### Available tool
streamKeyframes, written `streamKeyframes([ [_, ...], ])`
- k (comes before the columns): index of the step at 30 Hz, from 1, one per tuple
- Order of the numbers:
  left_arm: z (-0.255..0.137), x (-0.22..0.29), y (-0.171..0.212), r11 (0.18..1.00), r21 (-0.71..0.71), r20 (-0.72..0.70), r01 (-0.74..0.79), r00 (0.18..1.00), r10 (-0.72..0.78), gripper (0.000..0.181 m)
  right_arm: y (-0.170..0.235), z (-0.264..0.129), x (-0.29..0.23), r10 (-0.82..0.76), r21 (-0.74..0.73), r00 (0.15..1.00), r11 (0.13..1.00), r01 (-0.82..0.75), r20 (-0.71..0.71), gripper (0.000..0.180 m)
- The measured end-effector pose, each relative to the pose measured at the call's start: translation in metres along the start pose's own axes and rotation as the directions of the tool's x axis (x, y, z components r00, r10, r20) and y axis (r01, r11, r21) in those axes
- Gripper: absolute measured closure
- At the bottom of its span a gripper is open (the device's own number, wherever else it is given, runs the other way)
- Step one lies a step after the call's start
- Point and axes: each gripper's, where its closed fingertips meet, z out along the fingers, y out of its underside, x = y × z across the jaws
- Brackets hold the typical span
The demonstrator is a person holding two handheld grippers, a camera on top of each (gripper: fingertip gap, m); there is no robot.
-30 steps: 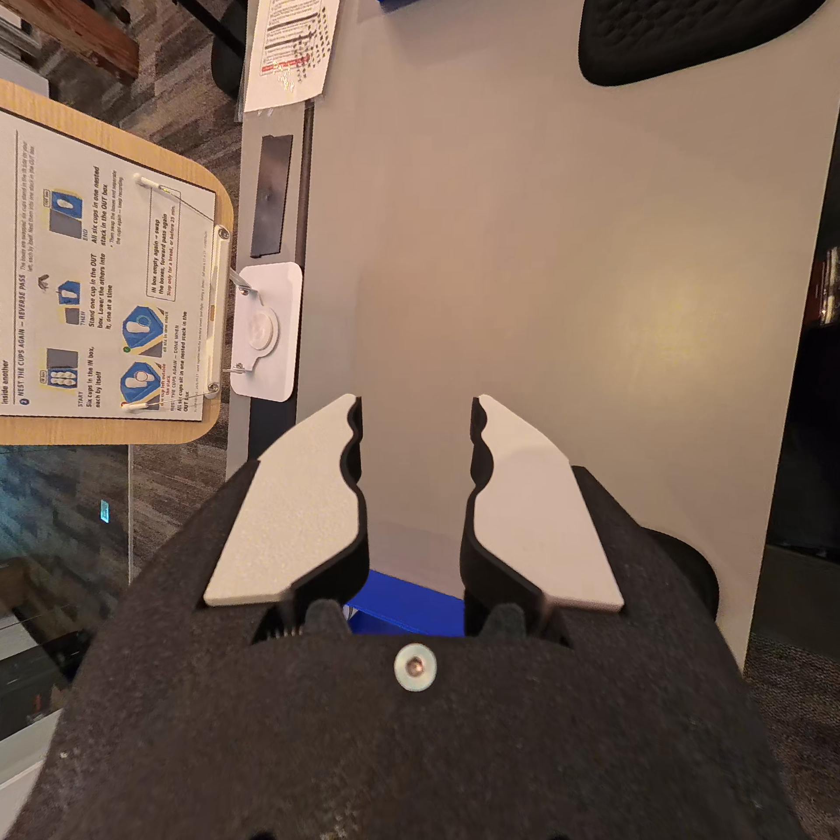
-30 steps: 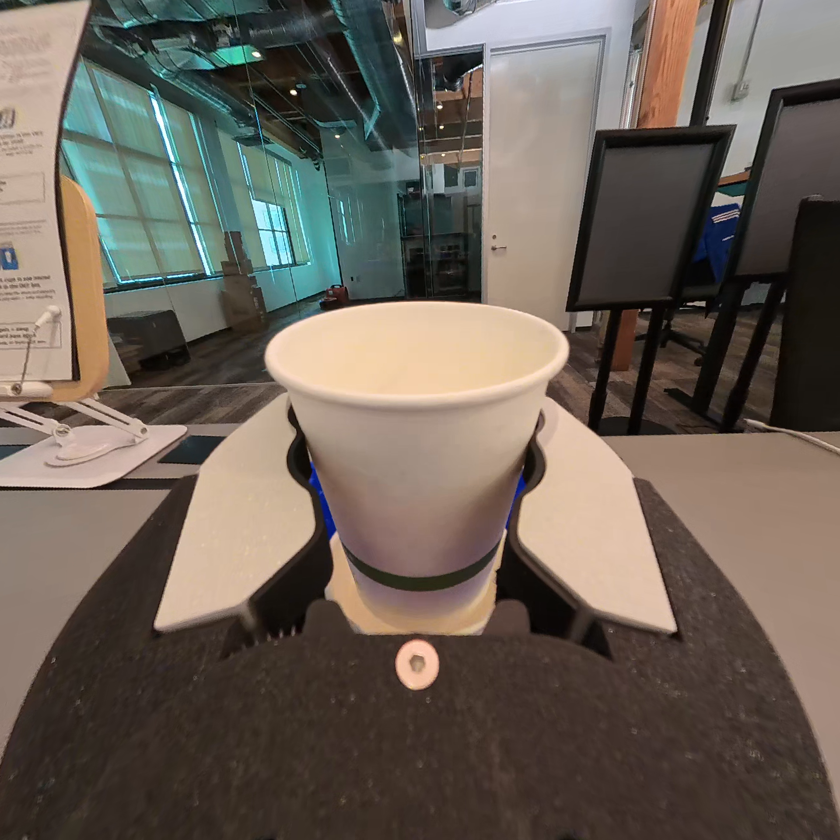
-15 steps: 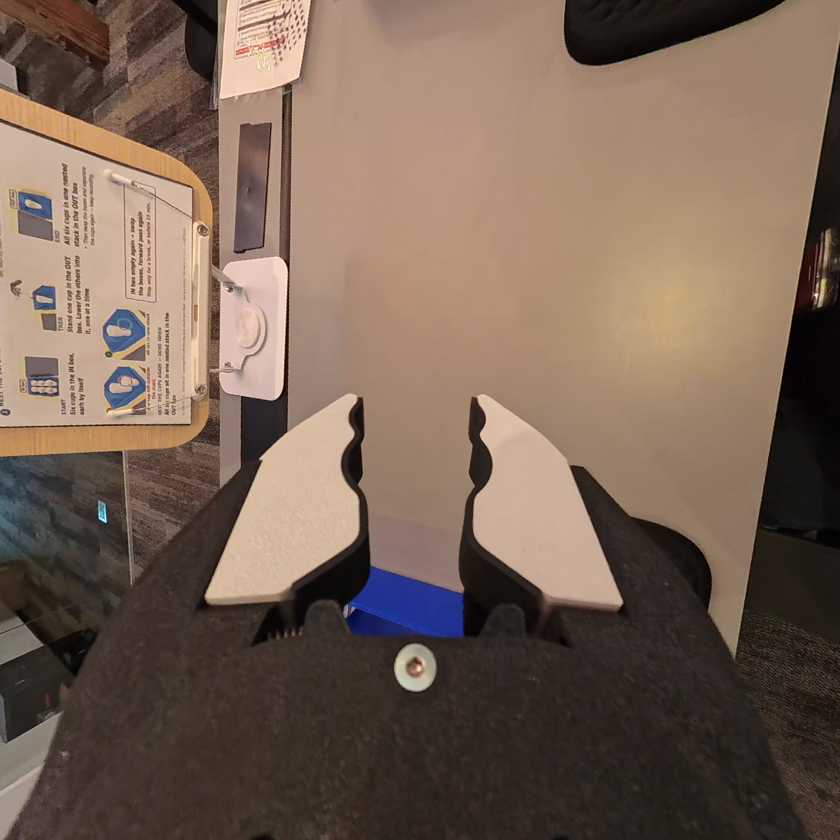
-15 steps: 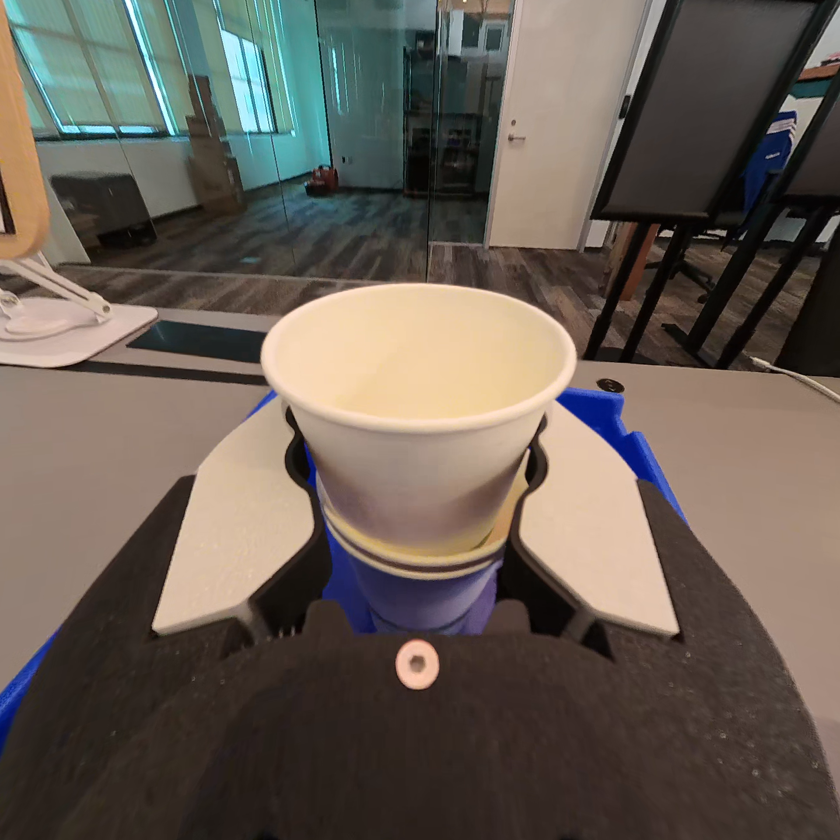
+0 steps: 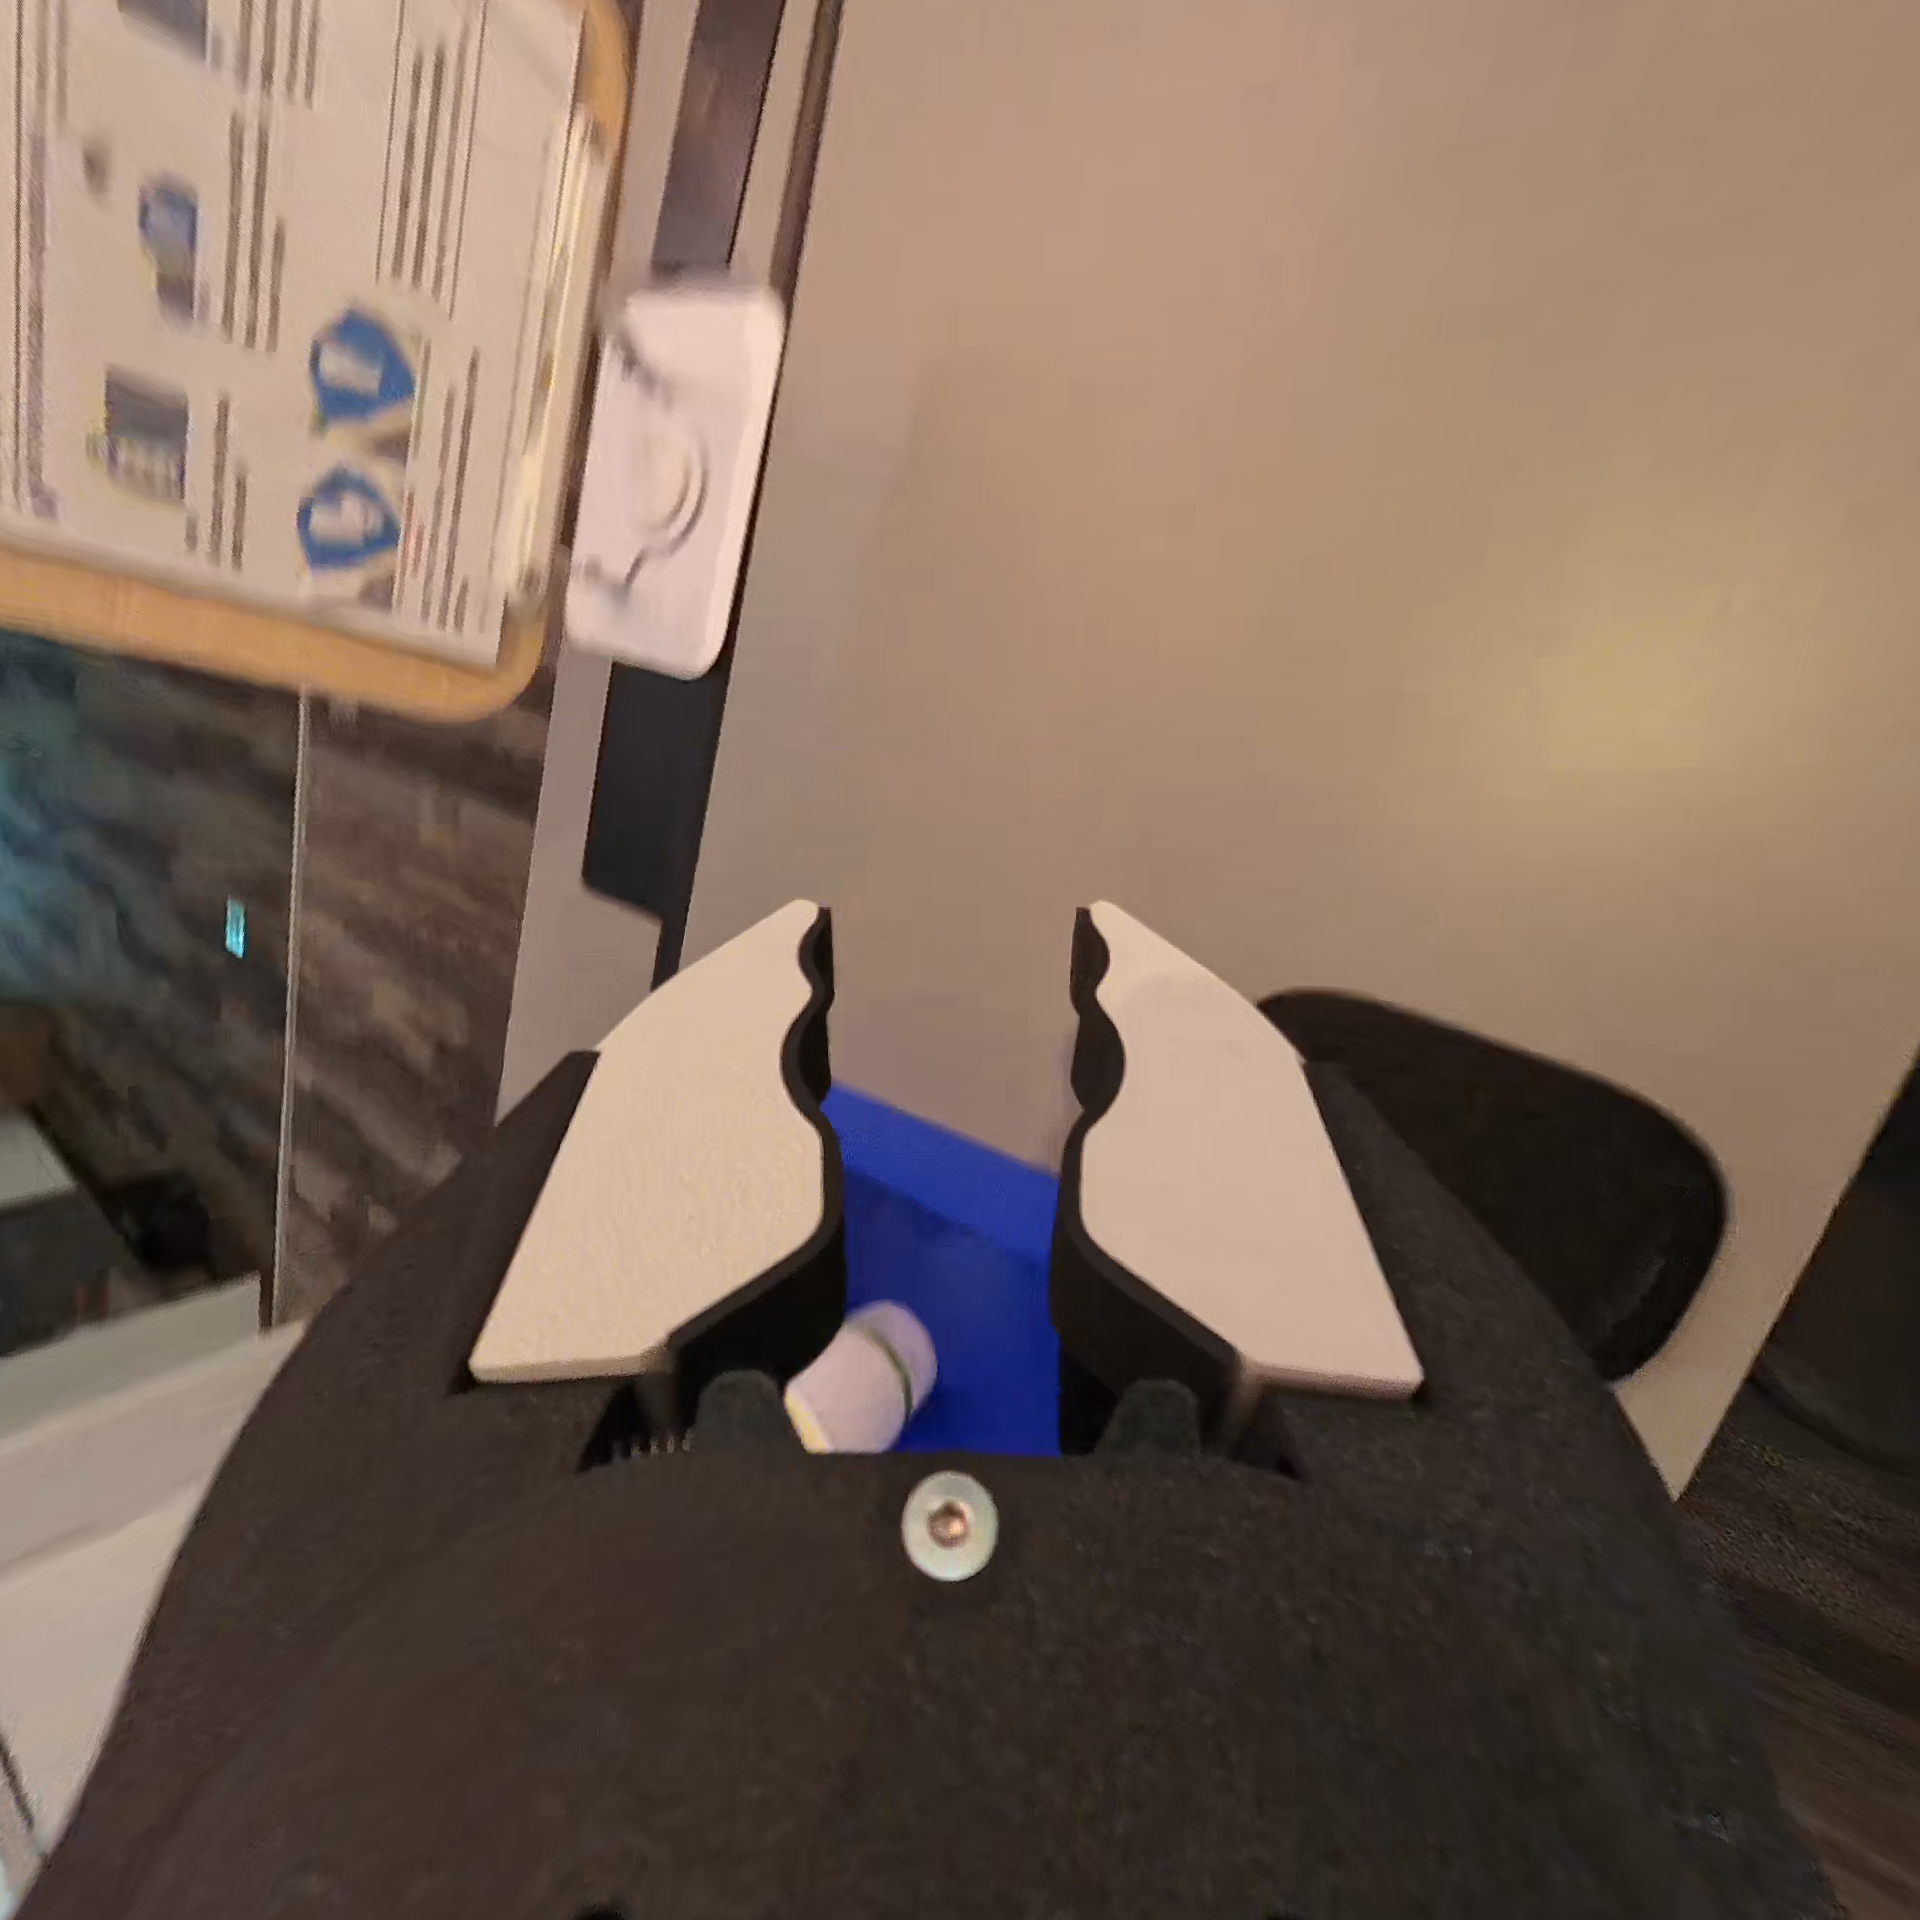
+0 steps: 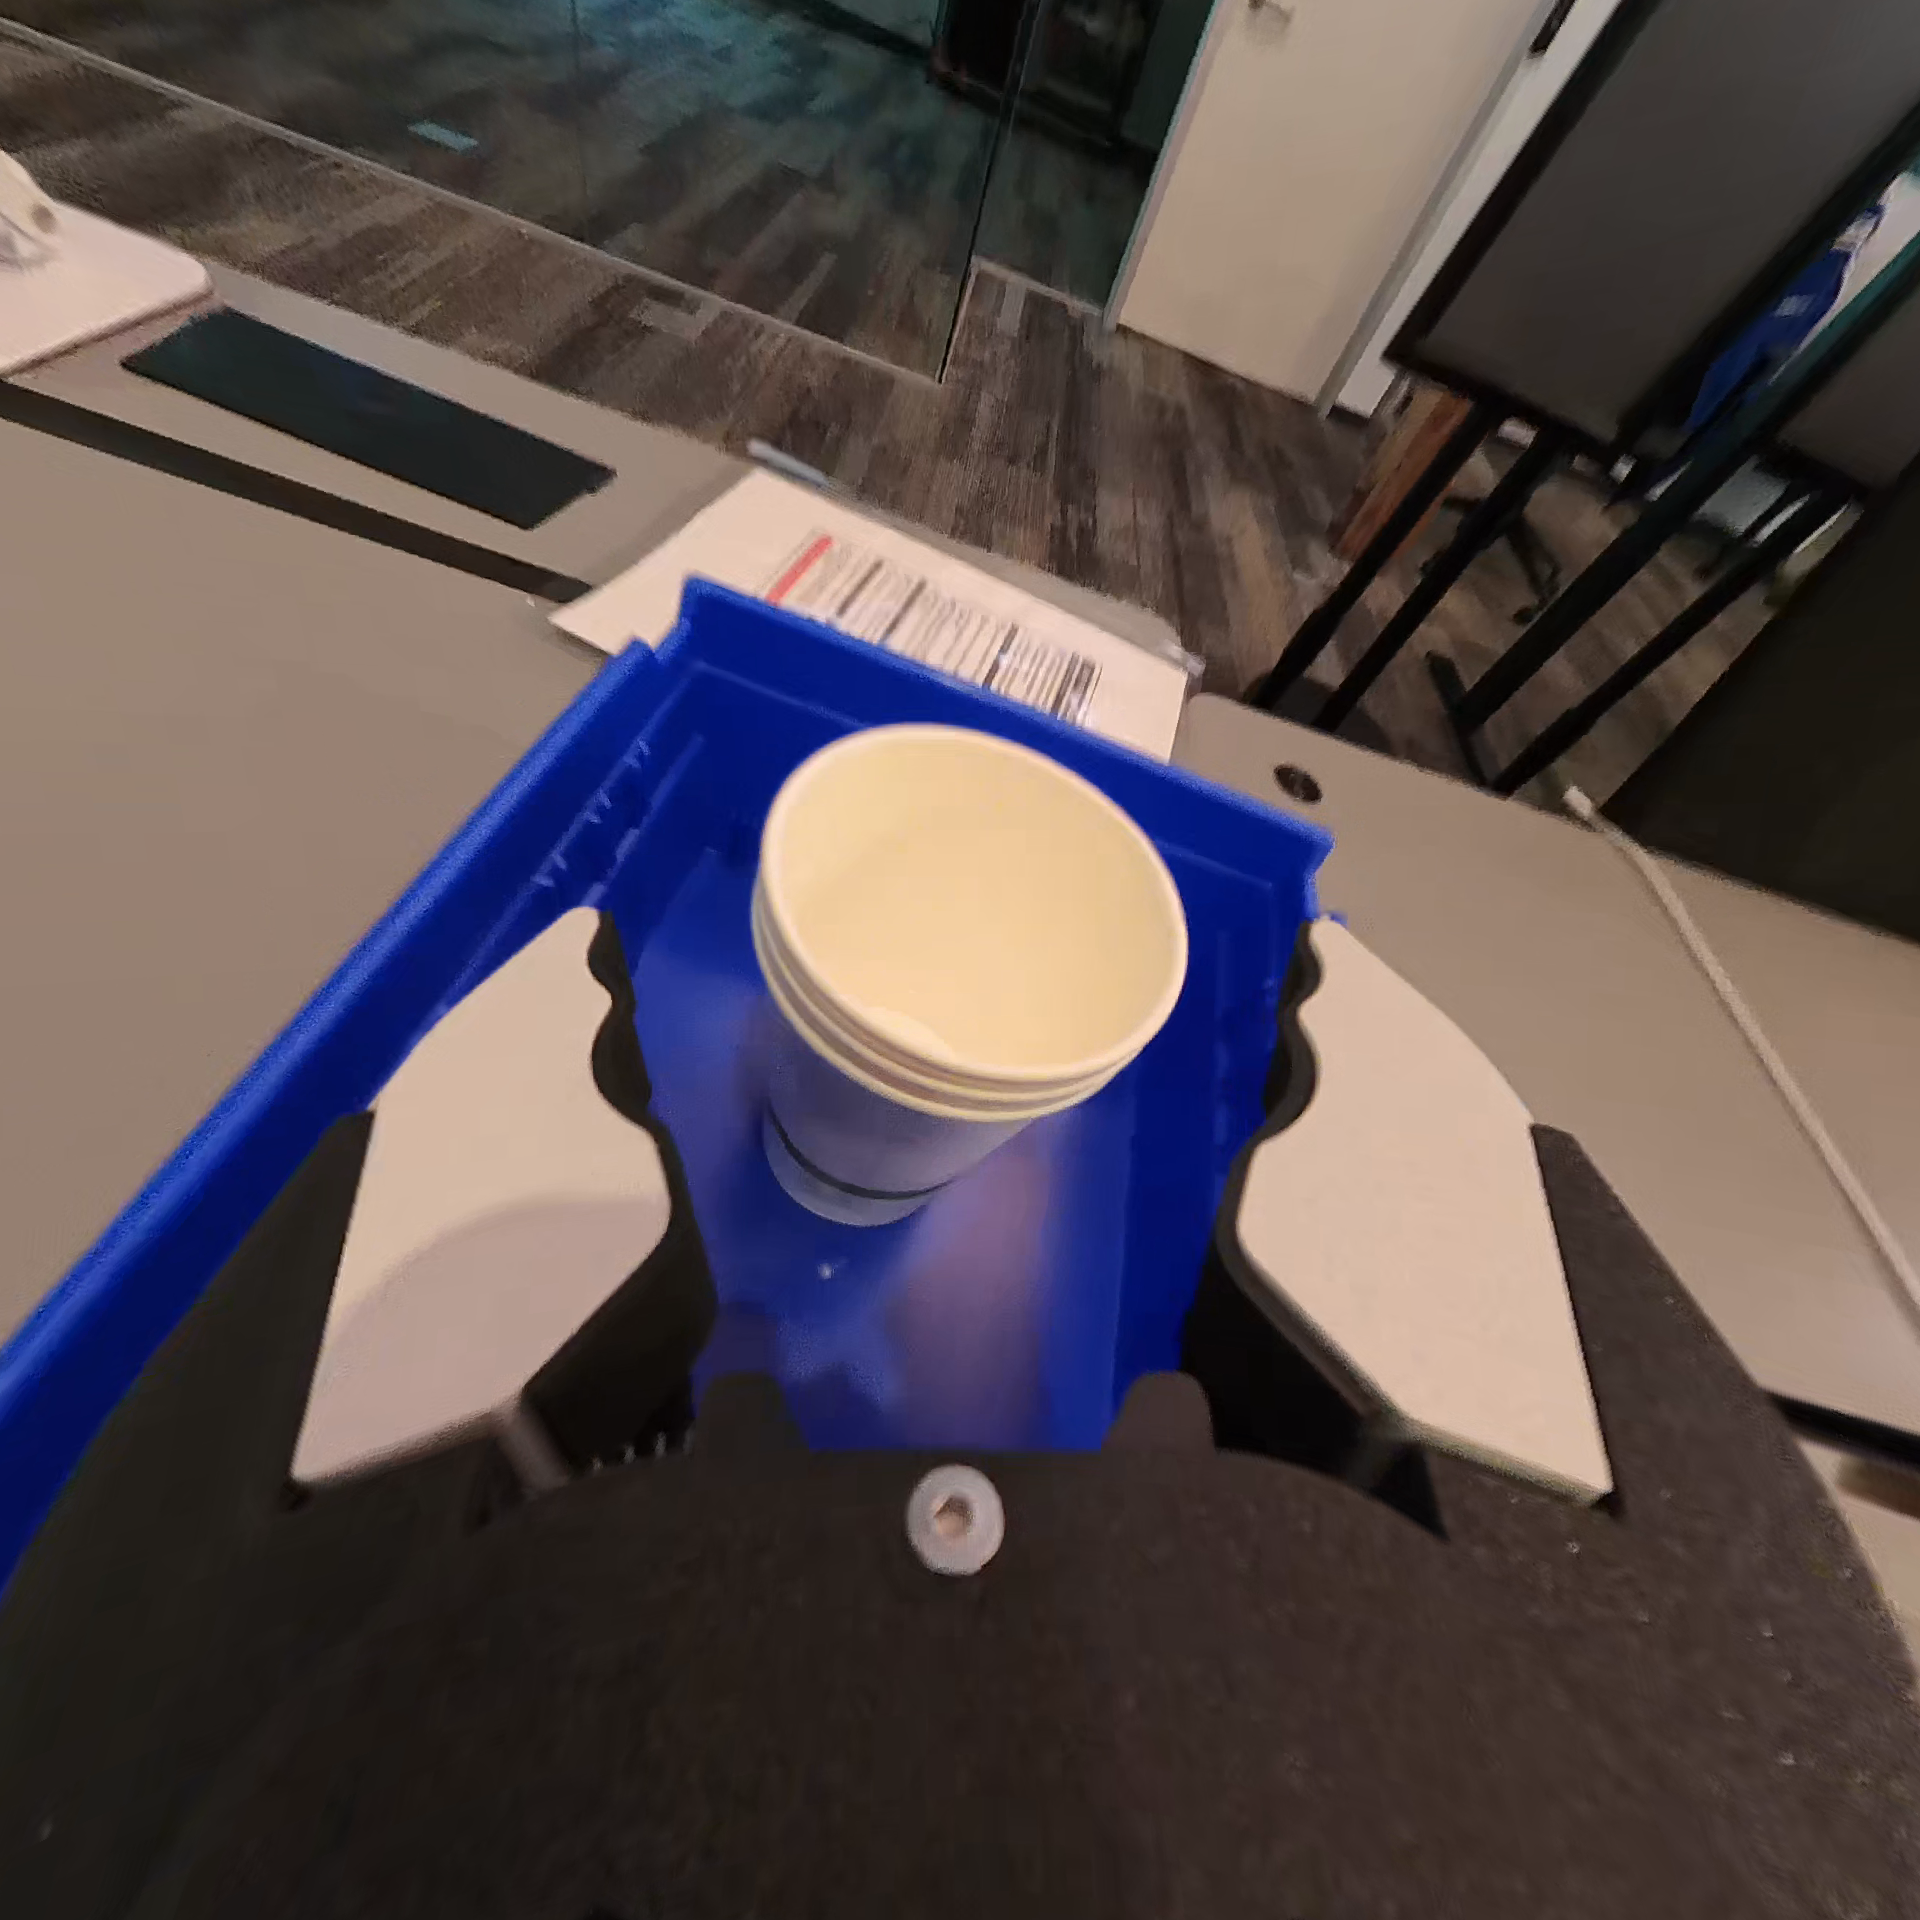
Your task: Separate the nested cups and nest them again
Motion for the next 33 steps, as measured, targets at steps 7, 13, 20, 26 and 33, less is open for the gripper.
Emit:
streamKeyframes([
  [7, 0.019, -0.051, 0.176, 0.906, -0.331, 0.09, 0.264, 0.964, -0.249, 0.135, -0.1, -0.055, -0.046, -0.062, 0.283, 0.99, 0.959, 0.023, 0.13, 0.067],
  [13, 0.049, -0.057, 0.294, 0.737, -0.523, 0.156, 0.429, 0.898, -0.413, 0.131, -0.154, -0.085, -0.115, -0.174, 0.394, 0.943, 0.918, 0.05, 0.285, 0.067],
  [20, 0.073, -0.061, 0.342, 0.648, -0.585, 0.201, 0.488, 0.861, -0.467, 0.135, -0.159, -0.094, -0.157, -0.304, 0.395, 0.896, 0.904, 0.163, 0.325, 0.068],
  [26, 0.085, -0.052, 0.355, 0.628, -0.606, 0.174, 0.489, 0.851, -0.495, 0.162, -0.15, -0.096, -0.159, -0.303, 0.383, 0.89, 0.909, 0.162, 0.341, 0.068],
  [33, 0.08, -0.038, 0.355, 0.623, -0.625, 0.114, 0.47, 0.844, -0.524, 0.18, -0.146, -0.096, -0.155, -0.251, 0.388, 0.891, 0.917, 0.094, 0.379, 0.069],
])
